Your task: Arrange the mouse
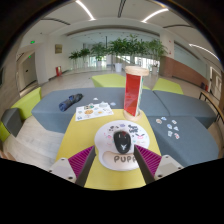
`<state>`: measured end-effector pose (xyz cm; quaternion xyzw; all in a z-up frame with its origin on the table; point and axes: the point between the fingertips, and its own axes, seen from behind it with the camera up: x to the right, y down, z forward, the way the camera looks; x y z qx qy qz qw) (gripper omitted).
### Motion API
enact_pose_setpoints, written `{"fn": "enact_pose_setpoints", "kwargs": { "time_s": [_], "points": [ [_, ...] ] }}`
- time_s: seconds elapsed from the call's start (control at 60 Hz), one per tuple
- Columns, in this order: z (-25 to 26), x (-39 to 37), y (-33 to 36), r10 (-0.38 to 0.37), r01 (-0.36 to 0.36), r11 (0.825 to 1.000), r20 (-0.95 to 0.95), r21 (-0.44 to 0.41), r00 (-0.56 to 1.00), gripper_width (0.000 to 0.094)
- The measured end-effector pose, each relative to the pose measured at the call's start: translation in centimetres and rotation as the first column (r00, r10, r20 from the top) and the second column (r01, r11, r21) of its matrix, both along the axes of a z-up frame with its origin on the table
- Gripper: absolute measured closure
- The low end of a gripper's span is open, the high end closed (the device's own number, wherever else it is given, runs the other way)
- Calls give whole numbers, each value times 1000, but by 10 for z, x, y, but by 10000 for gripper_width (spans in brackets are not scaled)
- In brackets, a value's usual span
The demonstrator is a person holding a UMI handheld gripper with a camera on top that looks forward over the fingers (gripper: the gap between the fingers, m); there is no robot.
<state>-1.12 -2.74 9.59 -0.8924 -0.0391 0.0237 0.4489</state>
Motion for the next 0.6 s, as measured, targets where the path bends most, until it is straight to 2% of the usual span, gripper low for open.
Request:
{"fn": "enact_pose_setpoints", "kwargs": {
  "time_s": [0.183, 0.35, 0.417, 0.6],
  "points": [
    [48, -59, -63, 45, -44, 997, -22, 62, 999, 98],
    [80, -87, -90, 70, -80, 985, 70, 152, 995, 103],
    [85, -95, -97, 95, -105, 982, 68, 156, 993, 104],
    [77, -87, -95, 86, -89, 985, 25, 147, 996, 99]
  ]
}}
